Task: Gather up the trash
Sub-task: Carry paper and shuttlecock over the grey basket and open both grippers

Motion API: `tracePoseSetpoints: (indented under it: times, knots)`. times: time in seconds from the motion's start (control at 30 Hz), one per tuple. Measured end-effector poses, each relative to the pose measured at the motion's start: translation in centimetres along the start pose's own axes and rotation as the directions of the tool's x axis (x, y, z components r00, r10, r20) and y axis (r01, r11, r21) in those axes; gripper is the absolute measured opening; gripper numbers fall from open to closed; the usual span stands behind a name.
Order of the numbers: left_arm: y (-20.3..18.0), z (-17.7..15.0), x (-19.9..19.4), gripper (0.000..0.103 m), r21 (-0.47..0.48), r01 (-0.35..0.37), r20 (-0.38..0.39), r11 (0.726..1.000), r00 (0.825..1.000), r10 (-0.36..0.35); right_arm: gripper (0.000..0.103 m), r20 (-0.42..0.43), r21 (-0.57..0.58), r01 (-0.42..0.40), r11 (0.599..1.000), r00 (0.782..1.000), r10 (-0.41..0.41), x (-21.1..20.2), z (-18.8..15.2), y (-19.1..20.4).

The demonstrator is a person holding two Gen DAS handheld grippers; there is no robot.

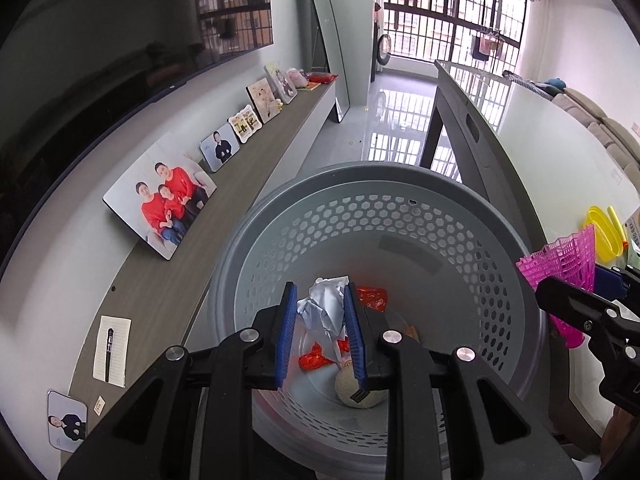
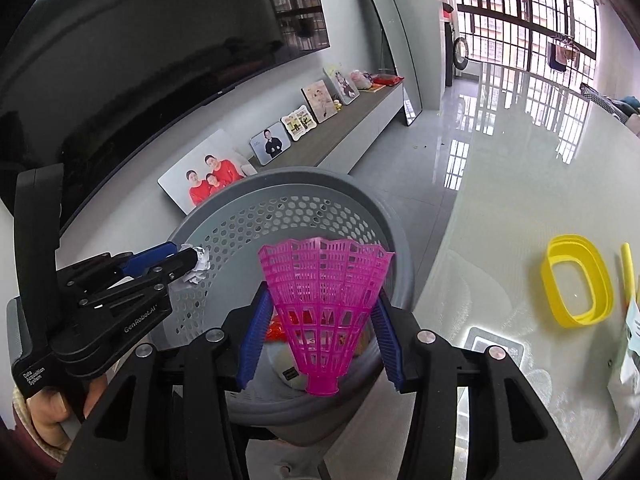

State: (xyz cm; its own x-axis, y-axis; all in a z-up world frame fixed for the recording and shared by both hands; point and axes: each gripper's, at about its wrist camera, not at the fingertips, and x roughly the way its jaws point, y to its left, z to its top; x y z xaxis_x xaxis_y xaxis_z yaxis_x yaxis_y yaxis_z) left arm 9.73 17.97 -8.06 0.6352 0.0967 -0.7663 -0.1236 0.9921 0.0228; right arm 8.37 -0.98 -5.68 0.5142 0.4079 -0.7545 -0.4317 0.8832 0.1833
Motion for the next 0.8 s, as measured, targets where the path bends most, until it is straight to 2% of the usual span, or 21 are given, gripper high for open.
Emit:
tracePoseSetpoints:
  times: [0.17, 0.3, 0.43, 0.63, 0.8]
  knots:
    - [0.2, 0.0, 0.2, 0.027, -0.008, -0.004, -0.007, 1.000, 1.000, 0.004, 0.049, -0.004, -0.007, 0.000, 1.000, 1.000, 0.000, 0.3, 0.1, -0.2]
    - [0.4, -0.1, 0.1, 0.032, -0.017, -0.008, -0.005, 1.000, 1.000, 0.008, 0.060, 0.008, -0.013, 0.003, 1.000, 1.000, -0.003, 0.3, 0.1, -0.1]
    - [0.6, -0.2, -0.3, 0.056, -0.023, -0.019, 0.002, 1.000, 1.000, 0.019, 0.063, 0.018, -0.006, 0.006, 1.000, 1.000, -0.006, 0.1, 0.1, -0.4]
    - [0.8, -0.3, -0.7, 0.060, -0.028, -0.025, 0.008, 0.999, 1.000, 0.025, 0.063, 0.020, -0.002, 0.005, 1.000, 1.000, -0.005, -0.1, 0.0, -0.6]
    - [0.8, -0.4, -1.0, 0.062, -0.034, -0.027, 0.008, 0.999, 1.000, 0.028, 0.071, 0.024, 0.005, -0.004, 1.000, 1.000, 0.004, -0.1, 0.1, -0.6]
